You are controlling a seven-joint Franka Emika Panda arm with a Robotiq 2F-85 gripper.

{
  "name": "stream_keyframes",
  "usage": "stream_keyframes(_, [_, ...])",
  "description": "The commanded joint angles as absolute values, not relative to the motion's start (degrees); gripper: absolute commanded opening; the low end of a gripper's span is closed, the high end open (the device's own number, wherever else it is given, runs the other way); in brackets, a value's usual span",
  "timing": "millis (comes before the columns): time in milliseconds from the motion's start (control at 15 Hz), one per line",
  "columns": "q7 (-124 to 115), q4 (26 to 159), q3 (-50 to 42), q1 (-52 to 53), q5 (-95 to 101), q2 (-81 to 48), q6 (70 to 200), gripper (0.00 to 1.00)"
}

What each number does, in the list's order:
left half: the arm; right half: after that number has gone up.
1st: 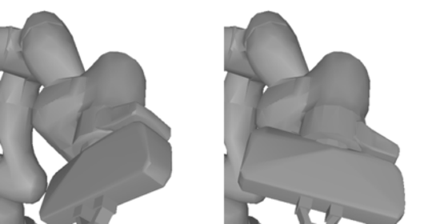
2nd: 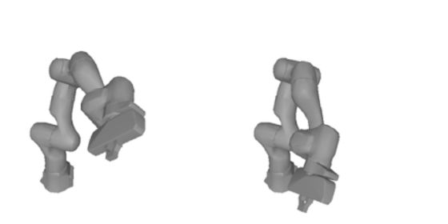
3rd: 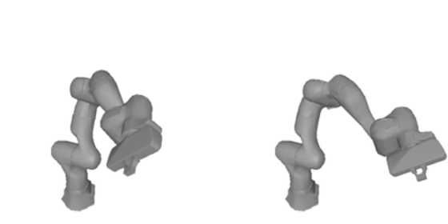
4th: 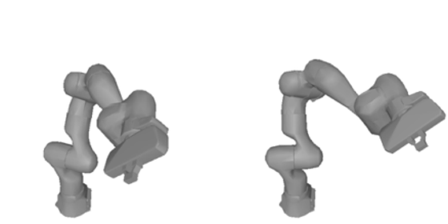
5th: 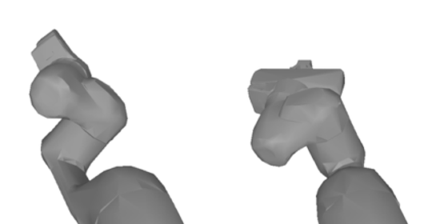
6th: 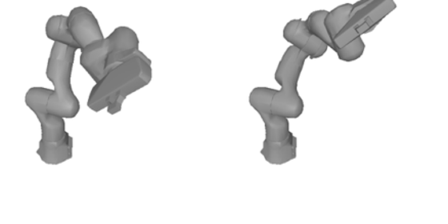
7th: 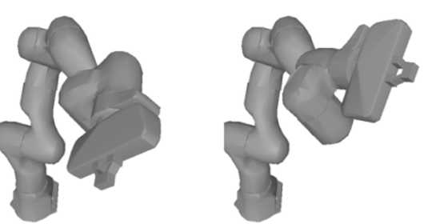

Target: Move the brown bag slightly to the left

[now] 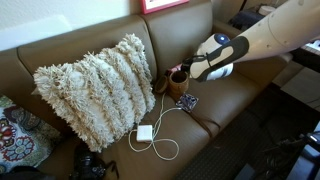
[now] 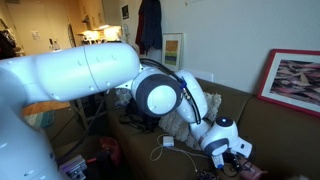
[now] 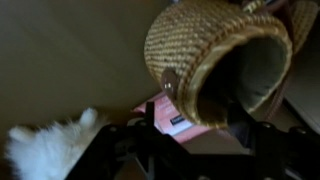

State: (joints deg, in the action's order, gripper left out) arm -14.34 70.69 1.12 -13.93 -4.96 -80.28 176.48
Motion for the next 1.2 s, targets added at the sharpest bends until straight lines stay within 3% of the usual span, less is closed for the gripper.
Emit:
stream_keyframes(0, [-9.36, 83.86, 5.42, -19.53, -3.75, -68.07, 180.69, 1.00])
stream_keyframes(400, [-2.64, 94.90, 8.35, -26.22, -5.40, -51.57, 177.45, 1.00])
stream_keyframes(800, [2.19, 103.49, 6.77, -30.63, -7.03, -33.96, 166.31, 1.00])
stream_keyframes(1133, [-1.39, 109.21, -8.30, -20.82, 0.07, -24.79, 153.96, 1.00])
